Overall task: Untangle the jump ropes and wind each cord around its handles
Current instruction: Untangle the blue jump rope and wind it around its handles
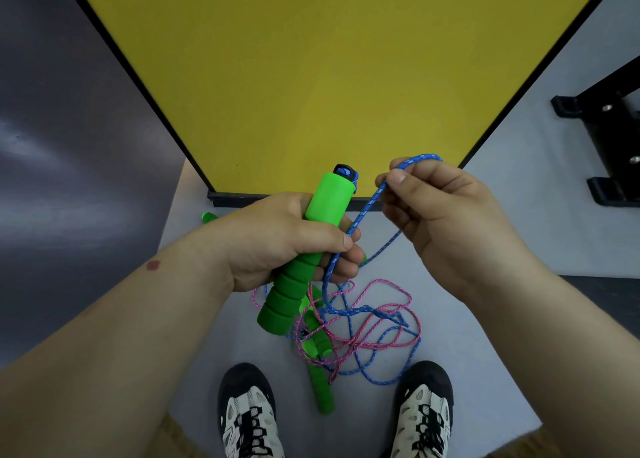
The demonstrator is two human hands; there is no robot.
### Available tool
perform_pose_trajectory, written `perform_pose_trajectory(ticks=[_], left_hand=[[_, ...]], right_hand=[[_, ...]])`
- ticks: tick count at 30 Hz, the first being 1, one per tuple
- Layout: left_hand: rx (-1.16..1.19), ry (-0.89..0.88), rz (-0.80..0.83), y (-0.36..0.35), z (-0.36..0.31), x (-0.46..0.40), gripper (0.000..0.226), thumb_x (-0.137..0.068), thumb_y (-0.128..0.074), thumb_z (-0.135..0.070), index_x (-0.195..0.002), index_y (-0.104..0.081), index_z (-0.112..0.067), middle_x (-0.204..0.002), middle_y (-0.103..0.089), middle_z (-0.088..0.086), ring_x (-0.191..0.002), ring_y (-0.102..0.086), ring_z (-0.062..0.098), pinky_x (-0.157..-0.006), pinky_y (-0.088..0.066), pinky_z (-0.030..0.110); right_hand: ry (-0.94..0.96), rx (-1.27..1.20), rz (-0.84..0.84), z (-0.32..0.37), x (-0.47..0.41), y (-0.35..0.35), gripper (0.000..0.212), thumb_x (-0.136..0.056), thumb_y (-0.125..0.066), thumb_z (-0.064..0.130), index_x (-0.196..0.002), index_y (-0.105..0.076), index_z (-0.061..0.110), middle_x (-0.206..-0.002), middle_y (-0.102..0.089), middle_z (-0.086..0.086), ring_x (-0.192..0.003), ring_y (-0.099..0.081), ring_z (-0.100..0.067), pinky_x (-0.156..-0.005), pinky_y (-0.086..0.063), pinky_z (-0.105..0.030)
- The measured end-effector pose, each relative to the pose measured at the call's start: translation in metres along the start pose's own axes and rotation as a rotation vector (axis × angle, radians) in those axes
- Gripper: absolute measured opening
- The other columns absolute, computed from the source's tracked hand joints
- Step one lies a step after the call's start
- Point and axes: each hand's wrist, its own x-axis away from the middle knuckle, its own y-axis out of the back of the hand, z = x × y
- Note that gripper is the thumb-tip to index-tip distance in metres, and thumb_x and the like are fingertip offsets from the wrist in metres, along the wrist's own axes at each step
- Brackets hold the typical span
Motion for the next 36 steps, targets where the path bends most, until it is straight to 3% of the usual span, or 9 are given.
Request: perform_pose_trajectory(ticks=[4, 7, 19, 27, 29, 32, 36], left_hand=[[0.01, -0.002, -0.009, -0.001, 0.0, 0.0, 0.013, -0.091, -0.061, 0.005, -0.103, -0.06, 0.002, -0.084, -0.073, 0.016, -0.071, -0.072, 0.024, -0.065, -0.058, 0.029], [-0.006, -0.011, -0.005, 0.0, 0.0, 0.001, 0.012, -0.091, -0.061, 0.005, -0.102, -0.061, 0.001, -0.083, -0.074, 0.015, -0.071, -0.072, 0.023, -0.064, -0.058, 0.029], [-0.005, -0.008, 0.002, 0.001, 0.0, 0.001, 0.015, -0.091, -0.061, 0.004, -0.105, -0.058, 0.003, -0.086, -0.073, 0.016, -0.073, -0.072, 0.025, -0.067, -0.058, 0.03], [0.013, -0.022, -0.015, -0.002, -0.001, 0.002, 0.012, -0.091, -0.06, 0.005, -0.1, -0.063, -0.002, -0.081, -0.073, 0.014, -0.066, -0.071, 0.022, -0.061, -0.057, 0.028], [0.015, -0.022, -0.011, -0.002, -0.001, 0.002, 0.012, -0.091, -0.06, 0.004, -0.102, -0.062, 0.0, -0.082, -0.073, 0.014, -0.068, -0.071, 0.022, -0.062, -0.058, 0.028], [0.002, -0.006, -0.013, 0.0, 0.0, 0.002, 0.015, -0.09, -0.062, 0.002, -0.105, -0.059, 0.003, -0.085, -0.073, 0.015, -0.071, -0.072, 0.024, -0.065, -0.057, 0.029], [-0.02, 0.0, -0.007, -0.001, 0.0, 0.002, 0.015, -0.091, -0.063, 0.001, -0.105, -0.059, 0.002, -0.087, -0.074, 0.016, -0.073, -0.072, 0.025, -0.065, -0.057, 0.029]], right_hand=[[-0.095, 0.054, 0.153, -0.005, 0.005, -0.004, 0.004, -0.089, -0.066, 0.009, -0.085, -0.067, 0.009, -0.093, -0.072, -0.002, -0.081, -0.065, -0.016, -0.075, -0.051, -0.027], [-0.109, 0.118, 0.226, -0.008, 0.008, -0.006, 0.006, -0.087, -0.068, 0.009, -0.08, -0.068, 0.009, -0.086, -0.071, -0.009, -0.077, -0.065, -0.02, -0.073, -0.053, -0.026], [0.004, 0.018, 0.007, -0.002, 0.001, 0.0, 0.006, -0.093, -0.064, 0.006, -0.096, -0.069, 0.007, -0.087, -0.073, -0.006, -0.082, -0.067, -0.018, -0.074, -0.053, -0.024], [-0.076, 0.107, 0.253, -0.009, 0.008, -0.004, 0.015, -0.084, -0.068, 0.012, -0.093, -0.066, -0.001, -0.087, -0.07, -0.015, -0.074, -0.064, -0.019, -0.074, -0.055, -0.027], [-0.048, 0.121, 0.207, -0.01, 0.006, -0.003, 0.002, -0.087, -0.068, 0.006, -0.089, -0.069, 0.005, -0.089, -0.072, -0.014, -0.077, -0.065, -0.021, -0.076, -0.054, -0.029], [-0.003, 0.095, 0.108, -0.007, 0.001, 0.0, 0.006, -0.089, -0.068, 0.007, -0.087, -0.071, 0.012, -0.091, -0.073, -0.008, -0.082, -0.065, -0.018, -0.078, -0.051, -0.03], [0.038, 0.02, 0.023, 0.0, -0.001, 0.002, 0.005, -0.092, -0.064, 0.004, -0.093, -0.068, 0.007, -0.082, -0.073, -0.001, -0.079, -0.068, -0.015, -0.075, -0.053, -0.025]])
